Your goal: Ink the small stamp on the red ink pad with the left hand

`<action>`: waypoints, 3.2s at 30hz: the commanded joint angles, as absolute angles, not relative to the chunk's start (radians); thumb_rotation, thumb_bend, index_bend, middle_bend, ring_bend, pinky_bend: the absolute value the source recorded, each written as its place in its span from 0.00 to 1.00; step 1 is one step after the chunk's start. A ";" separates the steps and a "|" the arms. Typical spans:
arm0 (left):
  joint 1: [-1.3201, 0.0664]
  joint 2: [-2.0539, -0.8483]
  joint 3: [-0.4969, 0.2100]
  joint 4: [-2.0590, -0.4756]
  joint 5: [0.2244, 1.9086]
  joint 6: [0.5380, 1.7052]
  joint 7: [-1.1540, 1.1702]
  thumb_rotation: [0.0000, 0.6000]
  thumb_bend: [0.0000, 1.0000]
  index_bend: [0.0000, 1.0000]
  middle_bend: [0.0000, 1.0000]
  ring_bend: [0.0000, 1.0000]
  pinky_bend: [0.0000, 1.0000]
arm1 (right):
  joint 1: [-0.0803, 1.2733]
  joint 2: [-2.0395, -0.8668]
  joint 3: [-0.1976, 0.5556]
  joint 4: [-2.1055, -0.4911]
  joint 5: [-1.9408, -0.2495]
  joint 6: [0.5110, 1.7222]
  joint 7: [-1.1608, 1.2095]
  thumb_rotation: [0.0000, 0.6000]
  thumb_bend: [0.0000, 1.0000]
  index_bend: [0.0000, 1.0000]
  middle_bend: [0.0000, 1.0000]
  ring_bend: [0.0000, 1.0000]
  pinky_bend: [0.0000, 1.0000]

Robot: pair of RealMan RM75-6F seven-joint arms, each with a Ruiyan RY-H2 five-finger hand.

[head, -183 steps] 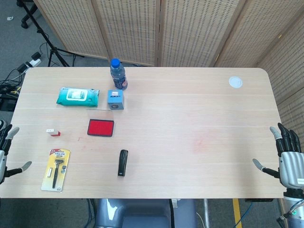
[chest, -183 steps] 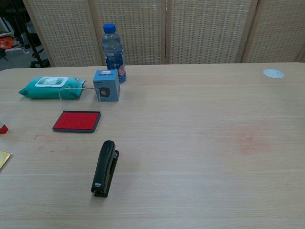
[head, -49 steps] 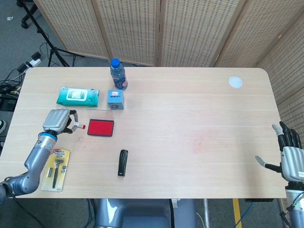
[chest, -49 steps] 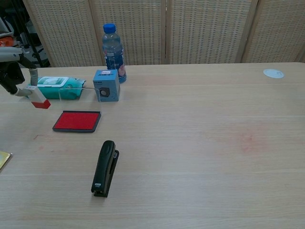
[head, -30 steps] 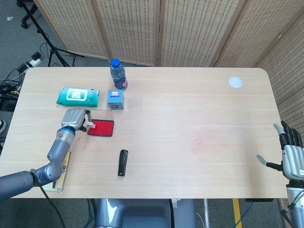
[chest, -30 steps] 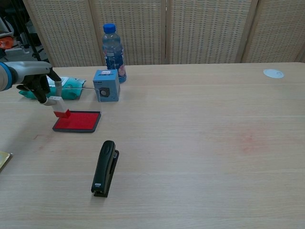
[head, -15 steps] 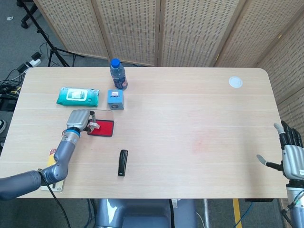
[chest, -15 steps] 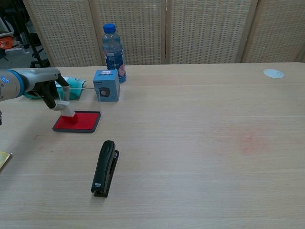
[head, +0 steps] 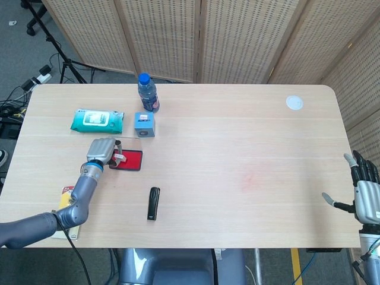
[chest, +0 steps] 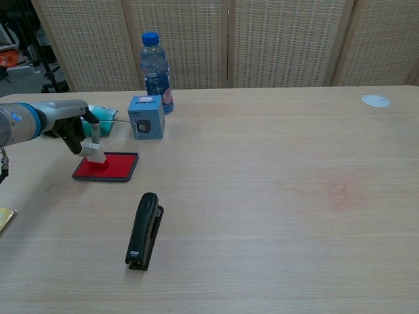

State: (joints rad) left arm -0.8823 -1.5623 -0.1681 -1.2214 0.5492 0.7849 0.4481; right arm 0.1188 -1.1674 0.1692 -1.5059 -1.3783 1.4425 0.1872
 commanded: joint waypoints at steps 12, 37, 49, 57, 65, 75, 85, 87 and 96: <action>-0.889 -1.583 -0.163 -1.194 0.529 0.781 0.467 1.00 0.45 0.64 1.00 1.00 0.95 | 0.119 -1.166 0.171 -1.502 -1.375 1.439 0.197 1.00 0.00 0.00 0.00 0.00 0.00; -0.889 -1.604 -0.165 -1.163 0.526 0.783 0.483 1.00 0.45 0.65 1.00 1.00 0.95 | 0.118 -1.164 0.170 -1.503 -1.377 1.440 0.201 1.00 0.00 0.00 0.00 0.00 0.00; -0.891 -1.618 -0.166 -1.142 0.507 0.774 0.495 1.00 0.45 0.65 1.00 1.00 0.95 | 0.118 -1.163 0.170 -1.503 -1.377 1.439 0.204 1.00 0.00 0.00 0.00 0.00 0.00; -0.886 -1.605 -0.176 -1.167 0.521 0.785 0.485 1.00 0.44 0.65 1.00 1.00 0.95 | 0.116 -1.162 0.169 -1.505 -1.378 1.441 0.205 1.00 0.00 0.00 0.00 0.00 0.00; -0.878 -1.540 -0.174 -1.260 0.531 0.824 0.505 1.00 0.44 0.64 1.00 1.00 0.95 | 0.116 -1.161 0.168 -1.506 -1.380 1.441 0.205 1.00 0.00 0.00 0.00 0.00 0.00; -0.861 -1.394 -0.185 -1.432 0.517 0.861 0.509 1.00 0.44 0.65 1.00 1.00 0.95 | 0.116 -1.164 0.165 -1.509 -1.384 1.442 0.196 1.00 0.00 0.00 0.00 0.00 0.00; -0.802 -1.309 -0.138 -1.433 0.533 0.831 0.451 1.00 0.44 0.65 1.00 1.00 0.95 | 0.114 -1.162 0.163 -1.516 -1.389 1.448 0.197 1.00 0.00 0.00 0.00 0.00 0.00; -0.786 -1.306 -0.126 -1.396 0.536 0.812 0.428 1.00 0.44 0.65 1.00 1.00 0.95 | 0.114 -1.161 0.163 -1.517 -1.390 1.449 0.198 1.00 0.00 0.00 0.00 0.00 0.00; -0.730 -1.330 -0.098 -1.259 0.587 0.731 0.326 1.00 0.44 0.65 1.00 1.00 0.95 | 0.113 -1.161 0.159 -1.522 -1.397 1.450 0.193 1.00 0.00 0.00 0.00 0.00 0.00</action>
State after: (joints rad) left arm -0.7422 -1.3188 -0.1057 -1.2866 0.5754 0.7543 0.3476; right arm 0.1133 -1.1610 0.1599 -1.5214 -1.3962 1.4506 0.1941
